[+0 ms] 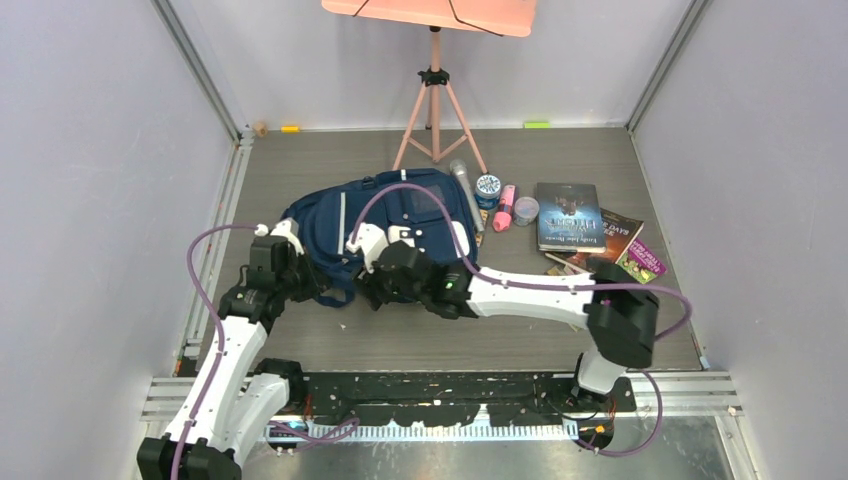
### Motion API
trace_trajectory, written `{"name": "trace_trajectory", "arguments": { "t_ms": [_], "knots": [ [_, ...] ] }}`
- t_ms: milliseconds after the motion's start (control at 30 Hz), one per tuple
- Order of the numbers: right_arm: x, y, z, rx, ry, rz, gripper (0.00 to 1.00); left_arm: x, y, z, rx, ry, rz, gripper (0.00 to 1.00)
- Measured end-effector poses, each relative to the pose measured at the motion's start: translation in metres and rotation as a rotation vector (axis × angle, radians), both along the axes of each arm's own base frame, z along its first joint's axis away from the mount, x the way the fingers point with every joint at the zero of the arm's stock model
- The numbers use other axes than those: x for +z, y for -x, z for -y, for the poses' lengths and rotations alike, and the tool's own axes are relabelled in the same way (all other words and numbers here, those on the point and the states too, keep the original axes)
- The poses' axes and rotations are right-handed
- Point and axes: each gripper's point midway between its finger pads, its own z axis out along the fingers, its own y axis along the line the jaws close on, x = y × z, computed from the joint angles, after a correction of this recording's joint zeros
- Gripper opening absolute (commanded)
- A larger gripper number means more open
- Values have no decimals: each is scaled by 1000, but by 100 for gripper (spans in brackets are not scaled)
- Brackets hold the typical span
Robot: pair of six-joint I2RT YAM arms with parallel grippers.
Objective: Pack the student bag
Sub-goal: Unzip the student bag at the center of the board.
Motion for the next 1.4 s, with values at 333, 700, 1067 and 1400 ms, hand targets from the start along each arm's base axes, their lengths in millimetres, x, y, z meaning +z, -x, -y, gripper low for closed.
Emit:
{"name": "trace_trajectory", "arguments": {
  "t_ms": [333, 700, 1067, 1400],
  "knots": [
    [-25, -5, -36, 45, 51, 39, 43, -1, 1, 2, -8, 9, -4, 0],
    [-33, -10, -46, 22, 106, 130, 2, -2, 1, 2, -9, 9, -11, 0],
    [-33, -11, -42, -36, 78, 176, 1, 1, 3, -2, -2, -15, -29, 0],
    [-17, -4, -25, -80, -26, 151, 1, 24, 1, -6, -49, -64, -88, 0]
  ]
}}
